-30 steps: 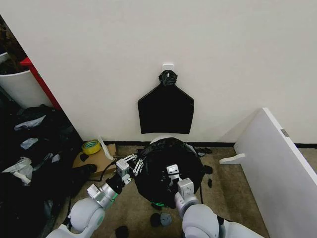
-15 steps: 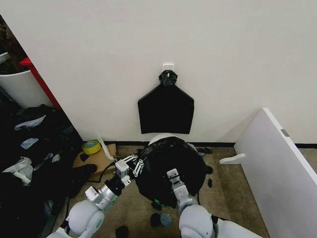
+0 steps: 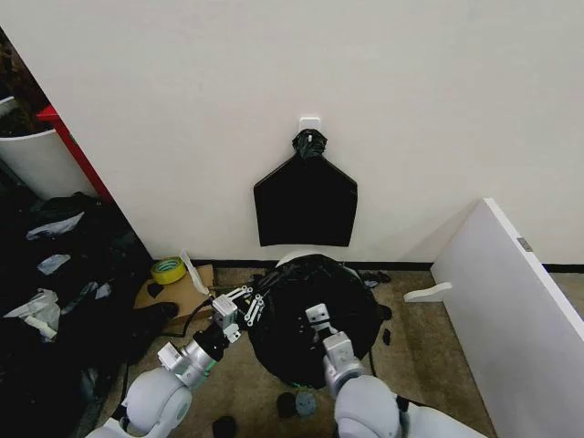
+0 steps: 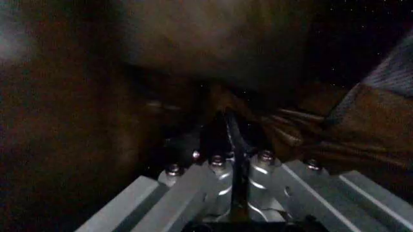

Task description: Place the garbage bag over the trash bin.

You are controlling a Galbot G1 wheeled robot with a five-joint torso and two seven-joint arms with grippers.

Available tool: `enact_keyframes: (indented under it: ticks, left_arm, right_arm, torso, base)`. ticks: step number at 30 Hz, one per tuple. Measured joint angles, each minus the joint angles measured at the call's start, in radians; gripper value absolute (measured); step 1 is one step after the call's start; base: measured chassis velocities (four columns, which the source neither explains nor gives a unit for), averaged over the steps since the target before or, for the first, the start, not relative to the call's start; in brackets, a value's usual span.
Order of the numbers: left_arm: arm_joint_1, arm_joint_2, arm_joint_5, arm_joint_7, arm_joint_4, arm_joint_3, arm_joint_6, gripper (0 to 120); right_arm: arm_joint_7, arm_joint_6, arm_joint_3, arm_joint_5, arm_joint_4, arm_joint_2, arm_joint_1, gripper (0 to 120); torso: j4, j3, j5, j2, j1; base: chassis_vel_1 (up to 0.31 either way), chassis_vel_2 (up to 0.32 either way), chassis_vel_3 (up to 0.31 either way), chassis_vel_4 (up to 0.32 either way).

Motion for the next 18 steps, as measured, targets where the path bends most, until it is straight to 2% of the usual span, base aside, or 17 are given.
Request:
enact_keyframes:
  ticks: [9, 18]
  left_arm:
    - [0.023, -0.004, 0.013, 0.005, -0.013, 0.000, -0.003, 4]
    - [0.027, -0.008, 0.021, 0.006, -0.014, 0.005, -0.005, 4]
  right_arm:
    - [0.065, -0.094, 0.008, 0.003, -0.102, 0.031, 0.052, 0]
    - [0.058, -0.084, 0.055, -0.081, -0.128, 0.022, 0.032, 0]
  torso:
    - [-0.0001, 0.000, 0.0000, 0.000, 0.000]
    - [-0.0001, 0.000, 0.0001, 0.000, 0.000]
  base:
    - [0.000, 0.000, 0.000, 0.000]
    - [0.000, 0.000, 0.000, 0.000]
